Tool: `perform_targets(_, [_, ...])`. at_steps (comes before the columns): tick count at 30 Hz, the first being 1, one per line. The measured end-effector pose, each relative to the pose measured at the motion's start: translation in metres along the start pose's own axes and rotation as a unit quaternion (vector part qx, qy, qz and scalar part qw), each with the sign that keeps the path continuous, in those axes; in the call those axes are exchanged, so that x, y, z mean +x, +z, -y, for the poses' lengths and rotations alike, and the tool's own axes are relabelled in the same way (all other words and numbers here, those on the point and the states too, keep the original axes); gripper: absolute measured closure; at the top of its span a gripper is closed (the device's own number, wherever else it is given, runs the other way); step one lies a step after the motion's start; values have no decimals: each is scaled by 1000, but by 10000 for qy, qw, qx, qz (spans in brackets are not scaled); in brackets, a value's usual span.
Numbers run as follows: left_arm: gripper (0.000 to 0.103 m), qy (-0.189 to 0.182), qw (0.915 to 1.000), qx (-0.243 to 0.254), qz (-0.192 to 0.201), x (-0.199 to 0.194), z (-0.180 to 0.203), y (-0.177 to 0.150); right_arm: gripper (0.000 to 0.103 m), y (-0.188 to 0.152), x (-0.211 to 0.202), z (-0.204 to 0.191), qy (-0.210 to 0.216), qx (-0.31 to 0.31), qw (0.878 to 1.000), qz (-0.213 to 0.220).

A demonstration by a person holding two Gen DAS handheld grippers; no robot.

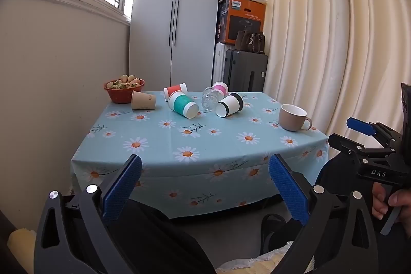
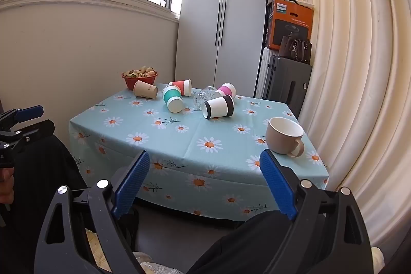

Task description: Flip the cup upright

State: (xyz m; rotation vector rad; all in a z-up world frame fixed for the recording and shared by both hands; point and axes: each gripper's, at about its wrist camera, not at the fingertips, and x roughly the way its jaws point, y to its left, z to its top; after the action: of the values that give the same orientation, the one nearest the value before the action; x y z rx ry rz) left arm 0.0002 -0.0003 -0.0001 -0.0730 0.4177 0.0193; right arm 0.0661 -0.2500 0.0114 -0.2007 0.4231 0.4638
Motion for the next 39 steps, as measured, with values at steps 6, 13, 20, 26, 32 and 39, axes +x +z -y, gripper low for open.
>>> perform_targets(6, [7, -12, 10000, -26, -35, 2, -1, 0, 15, -1, 1, 0, -6, 1, 10000, 5])
perform_targets(13, [7, 0, 10000, -28, -21, 2, 1, -1, 15, 1, 1, 0, -15, -6, 10000, -13])
perform_targets(20, [7, -3, 10000, -50, -40, 6, -3, 1, 15, 1, 1, 2, -16, 15, 10000, -26])
perform_targets(26, [7, -3, 9999, -109, -21, 2, -5, -2, 15, -2, 2, 5, -13, 20, 10000, -38])
perform_targets(32, [7, -4, 9999, -113, -22, 2, -5, -2, 15, -4, 3, 5, -7, 13, 10000, -42])
perform_targets(39, [7, -4, 9999, -125, -27, 1, -4, -2, 15, -3, 6, 7, -11, 73, 10000, -66])
